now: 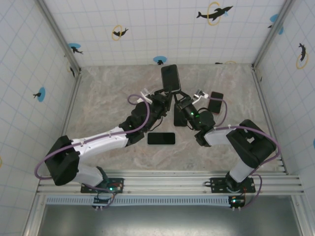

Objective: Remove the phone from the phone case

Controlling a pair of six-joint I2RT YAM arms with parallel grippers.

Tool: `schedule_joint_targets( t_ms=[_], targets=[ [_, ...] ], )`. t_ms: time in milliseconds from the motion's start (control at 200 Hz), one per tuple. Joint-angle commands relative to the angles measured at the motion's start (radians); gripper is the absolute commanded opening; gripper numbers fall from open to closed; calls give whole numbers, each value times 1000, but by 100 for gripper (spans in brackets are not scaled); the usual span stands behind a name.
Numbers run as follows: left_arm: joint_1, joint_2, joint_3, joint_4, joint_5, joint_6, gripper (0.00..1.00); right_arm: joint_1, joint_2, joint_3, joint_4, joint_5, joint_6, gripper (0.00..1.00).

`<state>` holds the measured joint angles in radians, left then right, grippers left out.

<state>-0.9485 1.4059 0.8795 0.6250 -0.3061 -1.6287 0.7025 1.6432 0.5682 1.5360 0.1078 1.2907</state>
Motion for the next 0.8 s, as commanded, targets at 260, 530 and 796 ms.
schedule_joint_targets(
  t_ms=[260, 530, 796],
  targets=[
    [-4, 32, -1, 77, -57, -49, 47, 23, -8, -25, 217, 28, -12, 0],
    [-3, 45, -33, 88, -66, -91, 45, 25, 2, -27, 263, 38, -19, 0],
    [4, 80, -27, 87, -39, -133, 44, 30, 4, -31, 300, 44, -46, 0]
  ],
)
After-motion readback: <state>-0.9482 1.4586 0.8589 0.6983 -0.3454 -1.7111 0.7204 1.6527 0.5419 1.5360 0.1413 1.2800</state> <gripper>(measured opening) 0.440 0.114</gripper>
